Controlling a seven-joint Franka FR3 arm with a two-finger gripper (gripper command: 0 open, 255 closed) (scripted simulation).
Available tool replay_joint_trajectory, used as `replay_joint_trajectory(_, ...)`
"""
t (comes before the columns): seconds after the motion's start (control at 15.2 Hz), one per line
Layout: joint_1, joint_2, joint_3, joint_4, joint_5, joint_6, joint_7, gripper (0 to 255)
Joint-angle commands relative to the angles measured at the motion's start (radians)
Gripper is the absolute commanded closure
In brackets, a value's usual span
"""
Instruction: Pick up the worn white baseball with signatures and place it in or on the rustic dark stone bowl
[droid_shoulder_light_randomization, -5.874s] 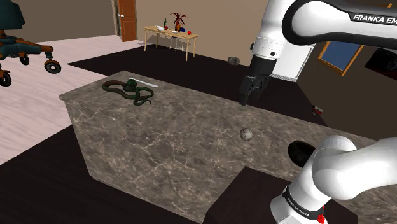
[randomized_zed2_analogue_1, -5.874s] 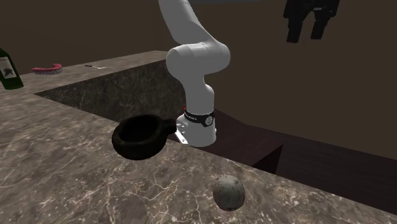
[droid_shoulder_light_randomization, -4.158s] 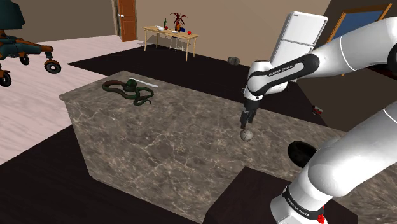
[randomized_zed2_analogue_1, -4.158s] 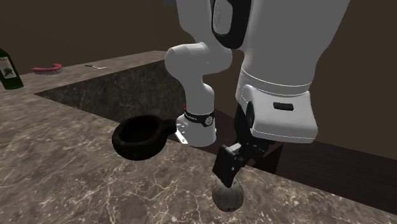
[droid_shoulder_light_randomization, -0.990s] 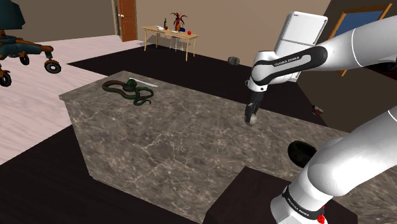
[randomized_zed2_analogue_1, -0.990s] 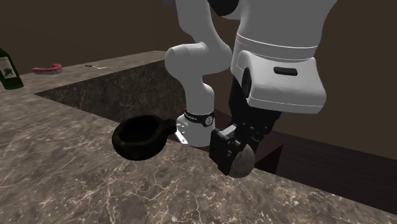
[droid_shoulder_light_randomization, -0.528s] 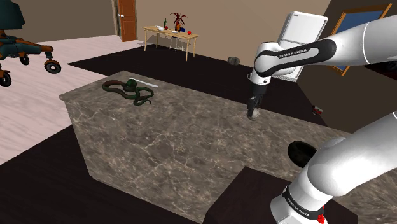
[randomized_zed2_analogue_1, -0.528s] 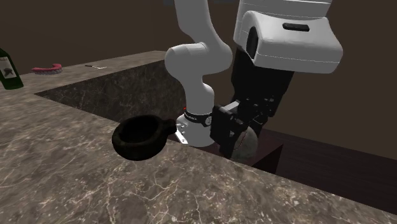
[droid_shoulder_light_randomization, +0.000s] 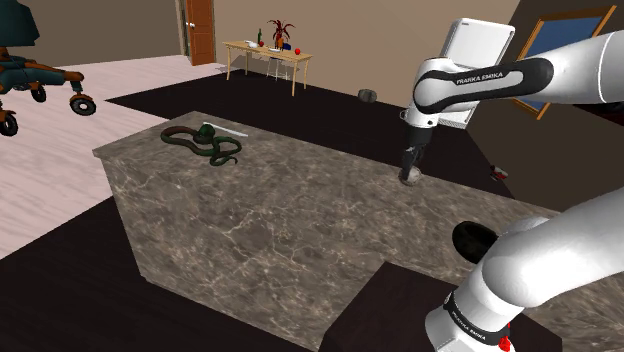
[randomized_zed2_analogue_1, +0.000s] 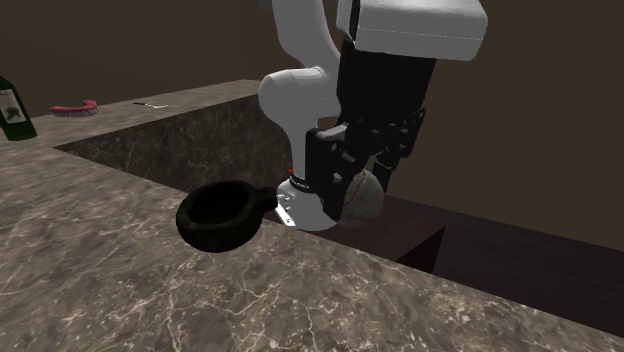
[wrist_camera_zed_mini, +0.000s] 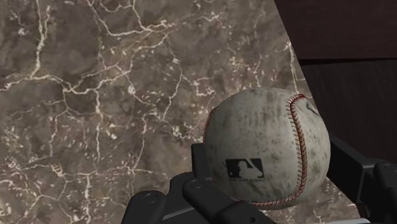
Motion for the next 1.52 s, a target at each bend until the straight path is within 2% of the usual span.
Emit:
replay_joint_trajectory(0.0, -0.024, -0.070, -0.010, -0.044, -0.027, -0.023, -0.016, 255)
replay_joint_trajectory(0.59, -0.172, -0.360, -0.091, -0.213, -0.178, -0.128, -0.146, 255)
replay_joint_trajectory(1.19, -0.355, -0.589, -0.213, -0.281, -0.359, -0.257, -0.348, 255)
replay_joint_trajectory(1.45, -0.363, -0.584, -0.240, -0.328, -0.385, -0.205, -0.341, 255)
